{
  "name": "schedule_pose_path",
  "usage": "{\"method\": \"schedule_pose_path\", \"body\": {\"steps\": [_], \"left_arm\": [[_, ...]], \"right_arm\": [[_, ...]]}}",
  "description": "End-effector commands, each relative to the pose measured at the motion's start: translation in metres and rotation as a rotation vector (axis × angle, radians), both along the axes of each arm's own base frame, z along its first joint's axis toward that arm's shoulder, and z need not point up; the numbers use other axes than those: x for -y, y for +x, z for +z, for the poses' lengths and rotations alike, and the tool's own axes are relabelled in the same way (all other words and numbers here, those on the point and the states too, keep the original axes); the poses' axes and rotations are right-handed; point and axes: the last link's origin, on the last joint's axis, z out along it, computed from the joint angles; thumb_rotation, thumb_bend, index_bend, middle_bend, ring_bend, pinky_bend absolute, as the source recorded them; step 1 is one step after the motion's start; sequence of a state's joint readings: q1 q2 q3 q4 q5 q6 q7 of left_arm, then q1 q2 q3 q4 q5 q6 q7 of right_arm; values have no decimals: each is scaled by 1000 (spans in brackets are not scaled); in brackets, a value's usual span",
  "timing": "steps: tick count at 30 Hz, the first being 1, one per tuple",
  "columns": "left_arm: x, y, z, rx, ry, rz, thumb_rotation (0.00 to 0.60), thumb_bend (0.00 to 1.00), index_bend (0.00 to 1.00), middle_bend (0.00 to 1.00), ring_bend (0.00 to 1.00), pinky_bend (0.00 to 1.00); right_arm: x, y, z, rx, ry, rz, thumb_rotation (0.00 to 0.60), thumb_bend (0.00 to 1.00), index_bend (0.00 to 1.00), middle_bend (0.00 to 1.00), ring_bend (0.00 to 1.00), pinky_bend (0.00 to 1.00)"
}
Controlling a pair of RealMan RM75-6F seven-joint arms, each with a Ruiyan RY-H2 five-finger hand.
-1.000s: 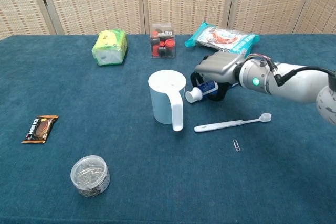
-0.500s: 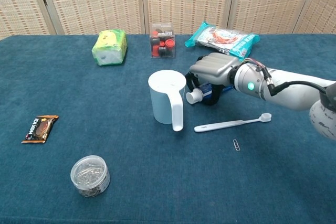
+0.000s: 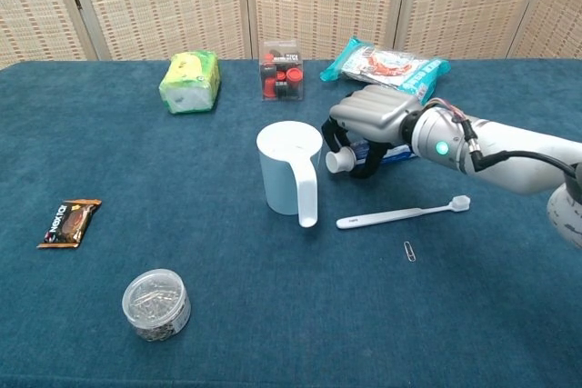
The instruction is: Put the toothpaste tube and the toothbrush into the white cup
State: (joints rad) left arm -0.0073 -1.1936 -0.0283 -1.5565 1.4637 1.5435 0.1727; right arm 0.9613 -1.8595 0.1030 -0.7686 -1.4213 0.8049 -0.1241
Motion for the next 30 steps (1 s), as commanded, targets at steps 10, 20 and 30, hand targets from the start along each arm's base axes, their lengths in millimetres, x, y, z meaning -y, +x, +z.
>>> {"method": "schedule_pose_path", "body": {"steps": [10,20,30], "left_arm": [[-2,5,0,0,-3,-16,600,441,124,22,33,141],[-4,8,0,3,-4,-28,600,440,125,22,33,141],[-4,8,-4,6,-13,-28,600,441,125,22,33,141]], "right_arm": [[-10,-1,57,298,-25,-15,600,275,699,612,395,225],[-25,8,92,619,35,-54,600,275,708,622,437,279],[-33,-38,108,689,31,-172,600,271,708,612,441,291]]}}
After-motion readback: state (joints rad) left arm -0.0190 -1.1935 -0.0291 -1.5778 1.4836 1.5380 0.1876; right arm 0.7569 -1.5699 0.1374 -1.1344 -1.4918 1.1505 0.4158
